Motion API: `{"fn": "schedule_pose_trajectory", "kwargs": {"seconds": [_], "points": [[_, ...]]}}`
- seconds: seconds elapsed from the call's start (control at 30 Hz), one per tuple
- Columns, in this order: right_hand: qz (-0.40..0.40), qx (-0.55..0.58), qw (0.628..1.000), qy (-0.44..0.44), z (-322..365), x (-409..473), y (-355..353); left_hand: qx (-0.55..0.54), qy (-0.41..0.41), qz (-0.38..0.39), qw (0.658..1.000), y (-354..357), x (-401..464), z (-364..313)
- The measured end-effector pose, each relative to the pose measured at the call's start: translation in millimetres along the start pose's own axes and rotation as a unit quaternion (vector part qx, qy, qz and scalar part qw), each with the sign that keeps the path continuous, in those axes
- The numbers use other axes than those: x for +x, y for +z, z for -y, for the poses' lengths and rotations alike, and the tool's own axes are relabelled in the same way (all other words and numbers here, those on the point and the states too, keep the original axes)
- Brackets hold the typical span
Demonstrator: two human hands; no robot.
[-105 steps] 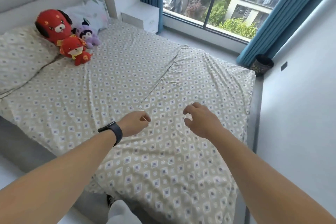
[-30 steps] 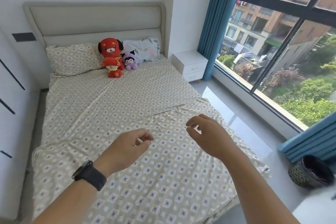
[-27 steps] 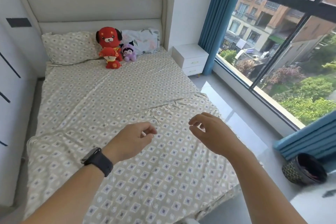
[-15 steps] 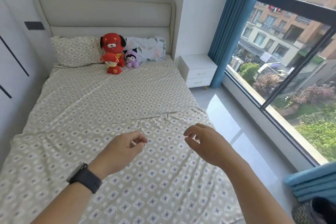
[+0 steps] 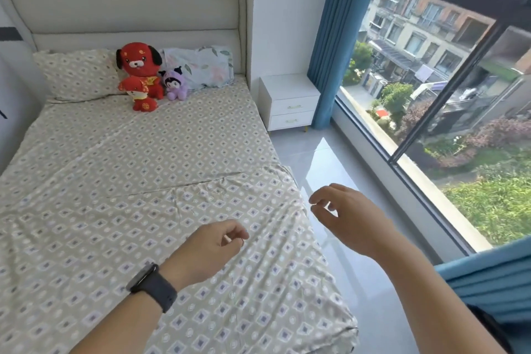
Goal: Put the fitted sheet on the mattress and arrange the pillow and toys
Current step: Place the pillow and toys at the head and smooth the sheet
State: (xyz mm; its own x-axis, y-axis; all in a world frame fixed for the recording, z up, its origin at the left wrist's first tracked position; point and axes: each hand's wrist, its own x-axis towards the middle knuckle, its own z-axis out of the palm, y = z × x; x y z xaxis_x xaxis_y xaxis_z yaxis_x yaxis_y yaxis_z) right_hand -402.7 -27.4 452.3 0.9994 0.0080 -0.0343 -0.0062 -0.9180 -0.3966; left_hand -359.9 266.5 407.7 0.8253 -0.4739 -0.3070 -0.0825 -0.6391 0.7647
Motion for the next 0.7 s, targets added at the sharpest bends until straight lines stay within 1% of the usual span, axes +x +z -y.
{"fn": "schedule_pose_trajectory", "kwargs": {"seconds": [0.03, 0.1, 0.2, 0.3, 0.37, 0.5, 0.6, 0.7], "points": [[-0.004, 0.005, 1.0, 0.007, -17, -6, -4, 0.014, 0.004, 0.022, 1.0, 11, 7, -13], [0.007, 0.003, 1.0, 0.012, -41, -8, -11, 0.03, 0.016, 0.033, 0.999, 24, 25, -38], [0.016, -0.019, 1.0, 0.004, -78, 8, -27, 0.036, 0.043, 0.005, 0.998, 48, 64, -77], [-0.012, -0.026, 0.999, -0.023, -121, 30, -49, 0.047, 0.06, -0.01, 0.997, 78, 108, -118], [-0.013, -0.021, 0.999, -0.038, -161, 41, -65, 0.044, 0.056, -0.032, 0.997, 104, 139, -144], [0.032, -0.03, 0.997, -0.07, -255, 57, -103, -0.006, 0.028, -0.08, 0.996, 166, 190, -201], [0.067, -0.046, 0.992, -0.098, -310, 69, -127, -0.029, 0.012, -0.106, 0.994, 204, 218, -241], [0.069, -0.05, 0.989, -0.119, -352, 85, -152, -0.047, 0.003, -0.128, 0.991, 231, 240, -274]]}}
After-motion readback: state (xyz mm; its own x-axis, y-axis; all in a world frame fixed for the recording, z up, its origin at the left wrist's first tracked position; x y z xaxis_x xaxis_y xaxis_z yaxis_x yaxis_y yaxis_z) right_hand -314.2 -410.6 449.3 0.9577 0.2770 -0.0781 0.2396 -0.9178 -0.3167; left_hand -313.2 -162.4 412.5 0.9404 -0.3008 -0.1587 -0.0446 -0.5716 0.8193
